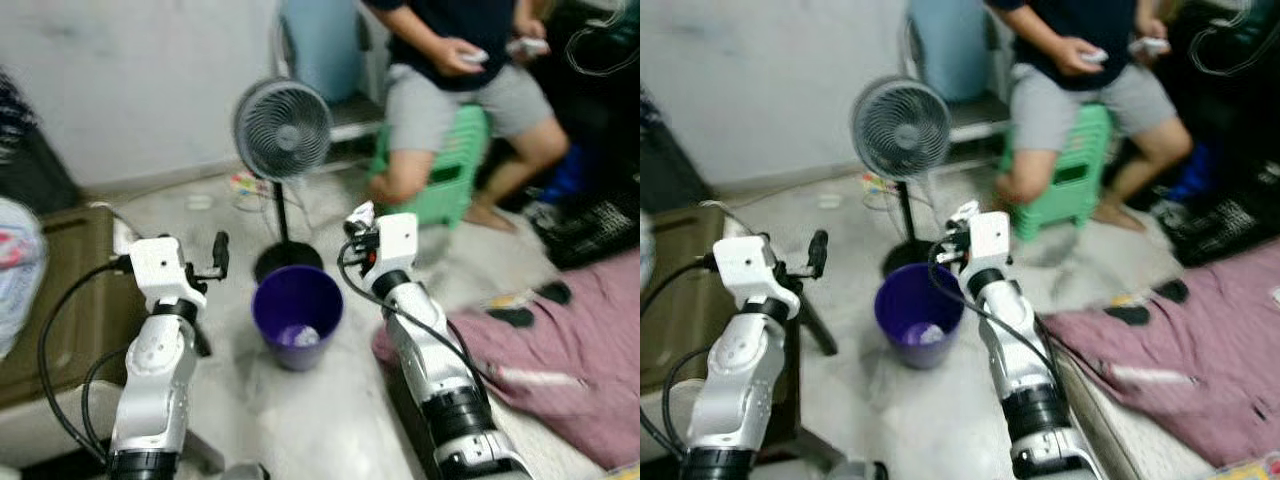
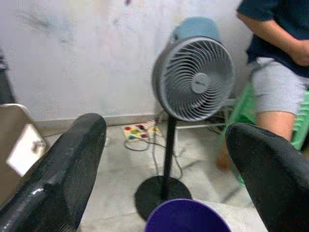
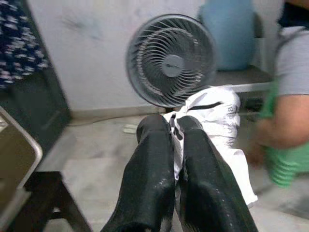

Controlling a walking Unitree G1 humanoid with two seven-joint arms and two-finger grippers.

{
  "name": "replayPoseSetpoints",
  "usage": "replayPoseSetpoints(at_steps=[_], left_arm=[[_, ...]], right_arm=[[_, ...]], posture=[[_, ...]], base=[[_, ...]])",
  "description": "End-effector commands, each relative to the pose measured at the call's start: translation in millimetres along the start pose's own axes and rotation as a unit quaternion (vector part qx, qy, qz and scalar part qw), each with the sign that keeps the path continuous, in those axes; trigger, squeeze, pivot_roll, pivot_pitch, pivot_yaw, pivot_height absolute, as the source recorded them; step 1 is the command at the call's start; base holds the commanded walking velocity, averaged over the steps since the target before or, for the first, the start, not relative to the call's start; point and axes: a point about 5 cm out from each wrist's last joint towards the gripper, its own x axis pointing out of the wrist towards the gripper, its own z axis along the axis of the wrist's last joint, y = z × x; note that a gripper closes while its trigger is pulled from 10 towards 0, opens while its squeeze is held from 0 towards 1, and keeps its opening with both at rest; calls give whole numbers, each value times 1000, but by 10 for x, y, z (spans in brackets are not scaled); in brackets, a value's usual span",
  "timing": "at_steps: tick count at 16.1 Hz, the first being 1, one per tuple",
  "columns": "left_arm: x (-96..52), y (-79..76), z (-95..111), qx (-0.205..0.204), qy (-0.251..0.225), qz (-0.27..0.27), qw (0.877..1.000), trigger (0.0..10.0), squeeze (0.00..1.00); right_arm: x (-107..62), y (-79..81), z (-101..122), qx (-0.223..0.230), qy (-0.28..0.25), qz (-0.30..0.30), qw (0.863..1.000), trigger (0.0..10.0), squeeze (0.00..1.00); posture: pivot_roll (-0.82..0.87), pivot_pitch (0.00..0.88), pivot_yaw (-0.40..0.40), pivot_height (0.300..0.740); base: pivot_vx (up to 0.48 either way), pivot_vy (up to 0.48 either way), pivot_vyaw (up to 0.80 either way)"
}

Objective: Clean up the room

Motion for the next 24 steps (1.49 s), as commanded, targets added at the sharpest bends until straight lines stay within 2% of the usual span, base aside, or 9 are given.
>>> replayPoseSetpoints(at_steps=[1,4,24], left_arm=[[6,-15,1,1,2,-4,1000,10000,0],[7,-20,2,2,2,-4,1000,10000,0],[8,-60,12,-7,-2,-22,1000,10000,0]], right_arm=[[27,1,57,1,-9,1,1000,10000,0],[36,10,57,2,-9,2,1000,10000,0],[46,15,55,9,-9,2,1000,10000,0]], posture=[[-81,0,5,740],[-80,0,4,740],[-84,0,2,740]], base=[[0,0,800],[0,0,800],[17,0,0]])
